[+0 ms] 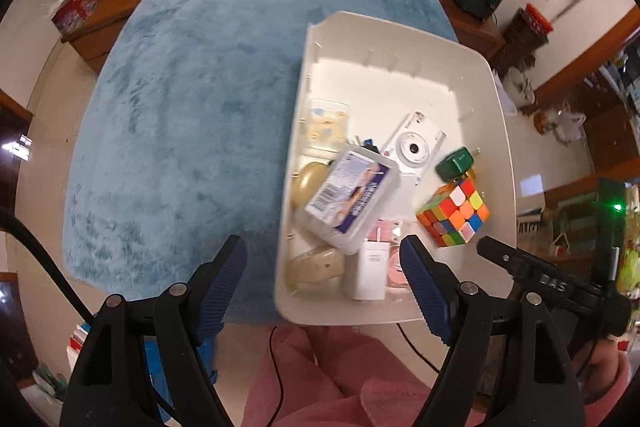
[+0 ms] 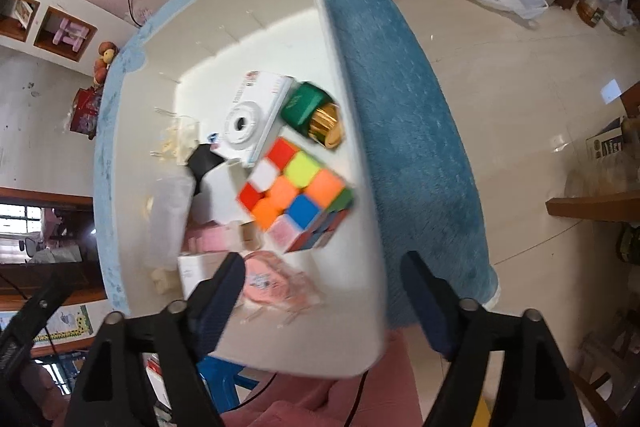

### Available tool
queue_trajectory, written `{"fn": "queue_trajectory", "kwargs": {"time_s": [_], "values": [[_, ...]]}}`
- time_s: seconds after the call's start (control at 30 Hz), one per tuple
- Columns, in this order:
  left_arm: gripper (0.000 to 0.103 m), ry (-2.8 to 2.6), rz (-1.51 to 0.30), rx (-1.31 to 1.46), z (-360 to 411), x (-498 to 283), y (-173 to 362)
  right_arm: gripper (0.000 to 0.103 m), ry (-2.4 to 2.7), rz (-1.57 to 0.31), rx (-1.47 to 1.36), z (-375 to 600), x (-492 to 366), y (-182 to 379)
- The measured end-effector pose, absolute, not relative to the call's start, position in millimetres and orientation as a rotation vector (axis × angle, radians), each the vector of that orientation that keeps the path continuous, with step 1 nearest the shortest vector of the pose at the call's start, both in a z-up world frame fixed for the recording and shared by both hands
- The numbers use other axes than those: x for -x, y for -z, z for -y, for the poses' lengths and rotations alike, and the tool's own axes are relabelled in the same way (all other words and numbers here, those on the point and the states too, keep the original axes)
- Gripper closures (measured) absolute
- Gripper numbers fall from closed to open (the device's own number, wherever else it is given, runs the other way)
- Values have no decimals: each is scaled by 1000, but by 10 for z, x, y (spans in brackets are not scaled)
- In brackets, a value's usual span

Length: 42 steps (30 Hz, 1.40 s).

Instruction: Organize rigid objects

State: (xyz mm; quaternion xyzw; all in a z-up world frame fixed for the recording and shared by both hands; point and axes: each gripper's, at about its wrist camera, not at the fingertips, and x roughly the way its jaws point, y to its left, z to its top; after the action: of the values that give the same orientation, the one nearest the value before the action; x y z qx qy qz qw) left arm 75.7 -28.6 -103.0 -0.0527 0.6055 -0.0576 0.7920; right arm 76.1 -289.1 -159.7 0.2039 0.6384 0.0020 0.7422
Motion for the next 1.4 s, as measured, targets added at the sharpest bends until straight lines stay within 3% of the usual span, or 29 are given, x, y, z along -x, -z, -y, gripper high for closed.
{"fn": "queue_trajectory", "kwargs": {"time_s": [0.07, 0.43, 0.57, 0.7, 0.9, 1.03, 1.4], "values": [[22, 111, -1283, 146, 145, -698, 1001, 17, 15, -1396, -426, 2770, -707, 1498], [22, 93, -1144, 149, -511, -398, 553, 15, -1, -1272, -426, 2140, -330, 759], [22, 111, -1083, 72, -581, -316, 338, 1, -9, -1184, -367, 1874, -176, 460], [21, 107, -1013, 76, -655, -236, 126, 0, -30, -1081, -296, 1634, -60, 104], [13, 93, -941, 79, -671, -122, -108, 1, -78, -946, -213, 1464, 71, -317], [3, 66, -904, 95, -637, -76, -160, 0, -73, -872, -156, 1395, 82, -423], [1, -26, -797, 34, -415, -18, -287, 0, -87, -884, -148, 1528, 84, -356]]}}
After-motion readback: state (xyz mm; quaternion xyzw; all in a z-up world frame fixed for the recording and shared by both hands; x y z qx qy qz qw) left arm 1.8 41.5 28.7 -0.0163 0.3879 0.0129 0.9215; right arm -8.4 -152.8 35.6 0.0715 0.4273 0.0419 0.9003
